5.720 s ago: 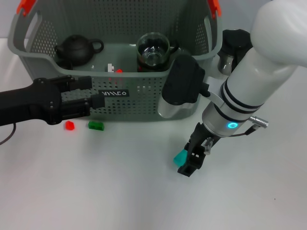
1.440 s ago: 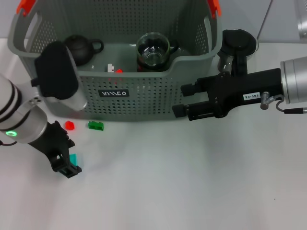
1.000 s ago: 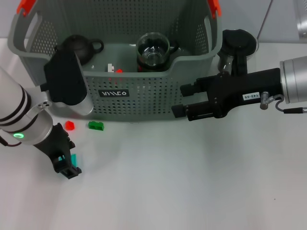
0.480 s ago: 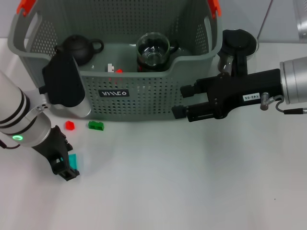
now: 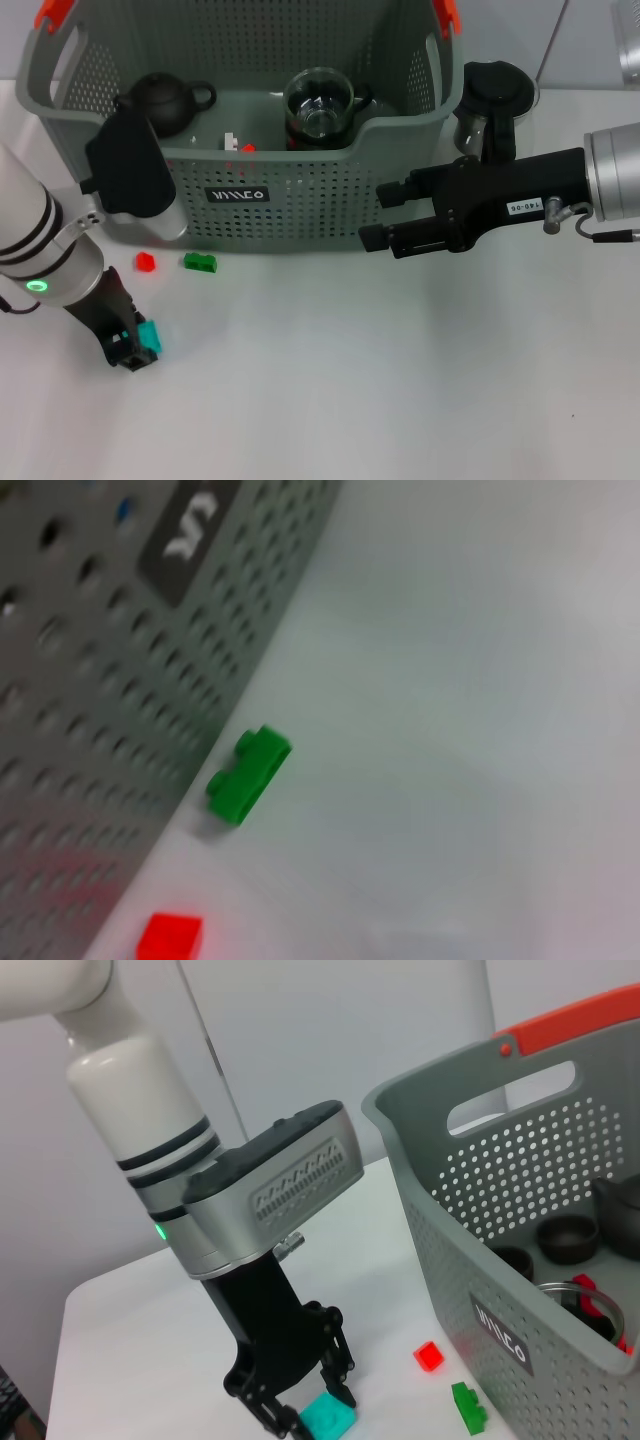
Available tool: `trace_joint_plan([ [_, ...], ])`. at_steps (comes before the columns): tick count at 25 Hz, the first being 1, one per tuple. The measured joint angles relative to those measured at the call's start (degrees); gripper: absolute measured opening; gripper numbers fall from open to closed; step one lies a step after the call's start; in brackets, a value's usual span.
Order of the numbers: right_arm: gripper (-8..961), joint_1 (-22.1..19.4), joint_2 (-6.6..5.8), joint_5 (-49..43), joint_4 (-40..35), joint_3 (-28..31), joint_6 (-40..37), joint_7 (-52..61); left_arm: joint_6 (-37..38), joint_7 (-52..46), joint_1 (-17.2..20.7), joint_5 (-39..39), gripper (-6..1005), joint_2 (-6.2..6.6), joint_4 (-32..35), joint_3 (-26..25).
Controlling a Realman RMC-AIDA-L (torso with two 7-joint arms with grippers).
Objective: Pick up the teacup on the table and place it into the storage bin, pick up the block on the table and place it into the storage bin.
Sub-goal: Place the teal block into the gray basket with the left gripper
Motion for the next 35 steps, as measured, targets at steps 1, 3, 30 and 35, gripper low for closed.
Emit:
trace_joint_plan([
  [1,746,0.0,0.00,0.0,0.0,0.0,0.0,0.0,-0.1,-0.7,-0.4,0.0,558,0.25,-0.7,0.0],
  [3,746,0.0,0.00,0.0,0.0,0.0,-0.1,0.0,-0.2,-2.2,-1.3,0.0,495,0.70,-1.9,-0.4],
  [30,746,0.4,0.09,0.0,0.0,-0.1,-0.1,0.1,18.1,1.2,-12.2,-44.6,401,8.51,1.8,-39.2],
  [35,746,0.5,0.10,0.0,0.0,-0.1,-0.1,0.2,0.8,-2.5,-17.8,-36.2,401,9.95,-5.9,-30.2],
])
